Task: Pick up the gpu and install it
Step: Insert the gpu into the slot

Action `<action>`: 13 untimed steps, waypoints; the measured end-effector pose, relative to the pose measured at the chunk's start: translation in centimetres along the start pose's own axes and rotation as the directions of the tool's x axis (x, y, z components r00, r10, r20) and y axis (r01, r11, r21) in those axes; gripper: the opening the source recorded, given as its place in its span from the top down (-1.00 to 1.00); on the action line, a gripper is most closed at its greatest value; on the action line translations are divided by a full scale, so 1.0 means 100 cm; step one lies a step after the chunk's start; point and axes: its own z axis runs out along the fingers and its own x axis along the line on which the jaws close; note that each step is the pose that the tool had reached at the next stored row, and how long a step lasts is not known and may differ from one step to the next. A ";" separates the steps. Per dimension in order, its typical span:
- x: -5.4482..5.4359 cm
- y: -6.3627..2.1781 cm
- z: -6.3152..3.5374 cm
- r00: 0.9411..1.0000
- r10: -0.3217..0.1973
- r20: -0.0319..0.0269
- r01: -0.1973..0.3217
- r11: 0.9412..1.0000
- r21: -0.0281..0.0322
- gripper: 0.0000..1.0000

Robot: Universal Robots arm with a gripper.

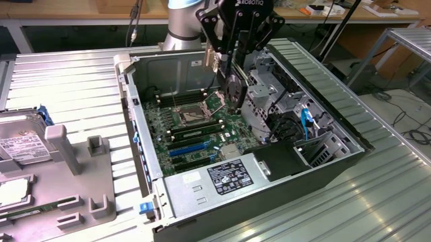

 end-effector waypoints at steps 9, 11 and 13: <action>-0.016 0.0047 -0.0001 1.000 0.000 0.000 0.000 1.000 0.000 0.47; -0.026 0.0067 -0.0001 1.000 0.000 -0.001 0.000 1.000 0.000 0.47; -0.028 0.0068 -0.0001 1.000 0.000 -0.001 0.000 1.000 0.000 0.47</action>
